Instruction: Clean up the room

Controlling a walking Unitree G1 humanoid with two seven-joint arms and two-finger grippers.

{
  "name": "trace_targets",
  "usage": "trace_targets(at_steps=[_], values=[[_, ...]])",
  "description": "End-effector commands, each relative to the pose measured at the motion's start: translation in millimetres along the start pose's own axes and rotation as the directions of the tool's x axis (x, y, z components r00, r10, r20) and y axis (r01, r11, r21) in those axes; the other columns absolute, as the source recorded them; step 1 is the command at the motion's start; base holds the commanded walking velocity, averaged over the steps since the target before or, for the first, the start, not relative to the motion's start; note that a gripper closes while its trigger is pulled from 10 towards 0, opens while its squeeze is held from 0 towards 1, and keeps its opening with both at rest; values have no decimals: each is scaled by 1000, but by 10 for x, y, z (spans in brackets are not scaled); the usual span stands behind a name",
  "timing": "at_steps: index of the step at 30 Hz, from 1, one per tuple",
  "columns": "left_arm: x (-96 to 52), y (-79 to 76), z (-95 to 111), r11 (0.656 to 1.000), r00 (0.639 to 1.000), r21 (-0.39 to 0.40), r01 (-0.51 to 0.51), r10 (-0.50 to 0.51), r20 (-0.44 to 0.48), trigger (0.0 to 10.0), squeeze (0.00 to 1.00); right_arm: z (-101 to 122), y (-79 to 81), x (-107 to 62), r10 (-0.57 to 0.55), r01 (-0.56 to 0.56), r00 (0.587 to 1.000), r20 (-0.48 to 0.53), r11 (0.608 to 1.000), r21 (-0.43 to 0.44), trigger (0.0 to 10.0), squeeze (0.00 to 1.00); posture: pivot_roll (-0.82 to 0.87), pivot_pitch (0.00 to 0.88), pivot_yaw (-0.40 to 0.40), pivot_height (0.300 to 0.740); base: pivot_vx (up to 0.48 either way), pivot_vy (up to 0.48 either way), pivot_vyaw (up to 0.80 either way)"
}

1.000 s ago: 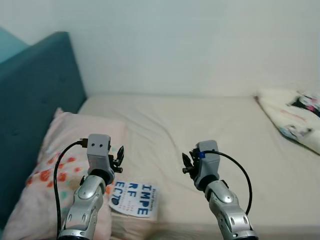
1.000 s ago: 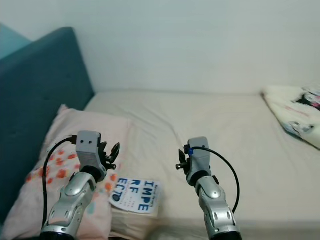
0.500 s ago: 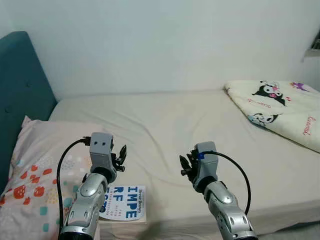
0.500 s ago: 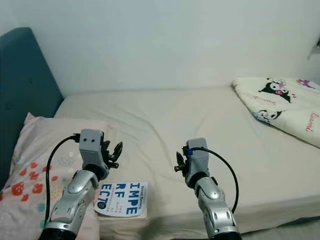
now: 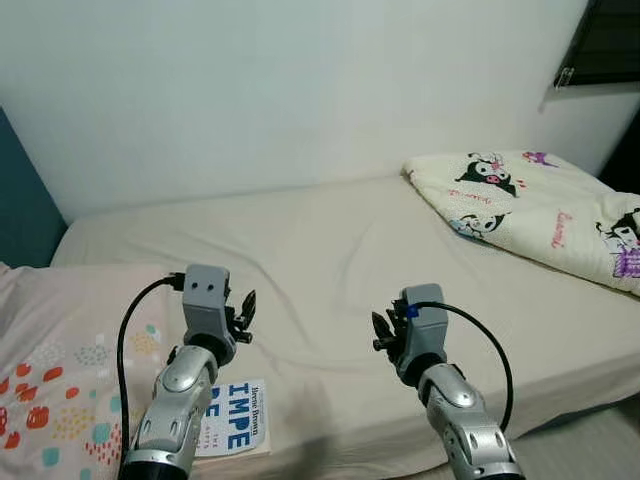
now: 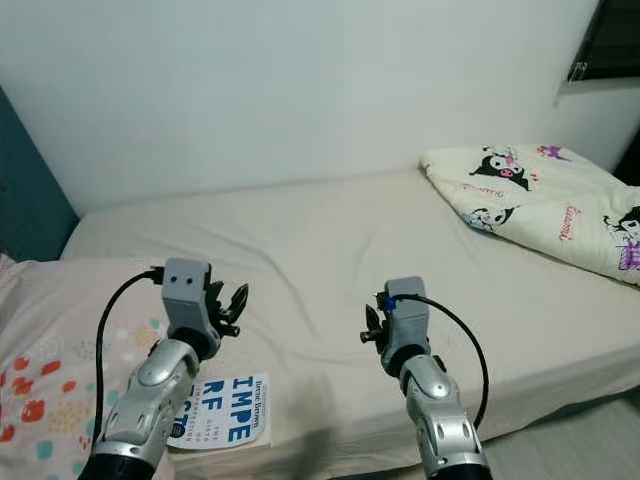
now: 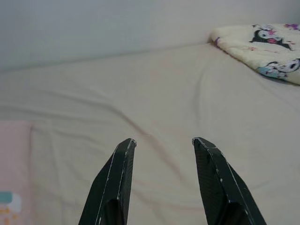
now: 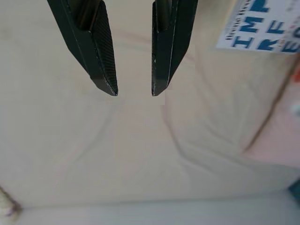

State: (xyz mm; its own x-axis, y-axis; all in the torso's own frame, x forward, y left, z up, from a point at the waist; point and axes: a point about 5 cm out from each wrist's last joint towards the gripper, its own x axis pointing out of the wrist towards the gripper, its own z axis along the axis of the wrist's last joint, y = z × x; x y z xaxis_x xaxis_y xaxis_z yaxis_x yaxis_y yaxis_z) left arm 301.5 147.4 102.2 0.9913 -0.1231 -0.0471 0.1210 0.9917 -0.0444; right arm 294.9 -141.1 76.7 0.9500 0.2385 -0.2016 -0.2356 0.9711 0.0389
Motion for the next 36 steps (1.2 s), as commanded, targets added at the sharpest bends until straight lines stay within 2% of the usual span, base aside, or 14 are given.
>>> trace_targets(at_steps=[1,10,36], values=[[-14,3,-29,1000,1000,0,-2,2,-13,10000,0,68,-31,-4,-22,21,999,39,1000,15,10000,0,-14,0,-23,740,0,0,0],[-15,-24,-21,1000,1000,10,5,-5,-13,10000,0,77,-65,-19,-45,44,998,49,999,28,10000,0,-14,0,-21,740,0,-70,0],[-45,-69,-32,1000,1000,2,17,-17,-25,10000,0,56,-65,-52,-53,51,998,43,997,56,10000,0,-15,0,-13,740,0,-479,0]])
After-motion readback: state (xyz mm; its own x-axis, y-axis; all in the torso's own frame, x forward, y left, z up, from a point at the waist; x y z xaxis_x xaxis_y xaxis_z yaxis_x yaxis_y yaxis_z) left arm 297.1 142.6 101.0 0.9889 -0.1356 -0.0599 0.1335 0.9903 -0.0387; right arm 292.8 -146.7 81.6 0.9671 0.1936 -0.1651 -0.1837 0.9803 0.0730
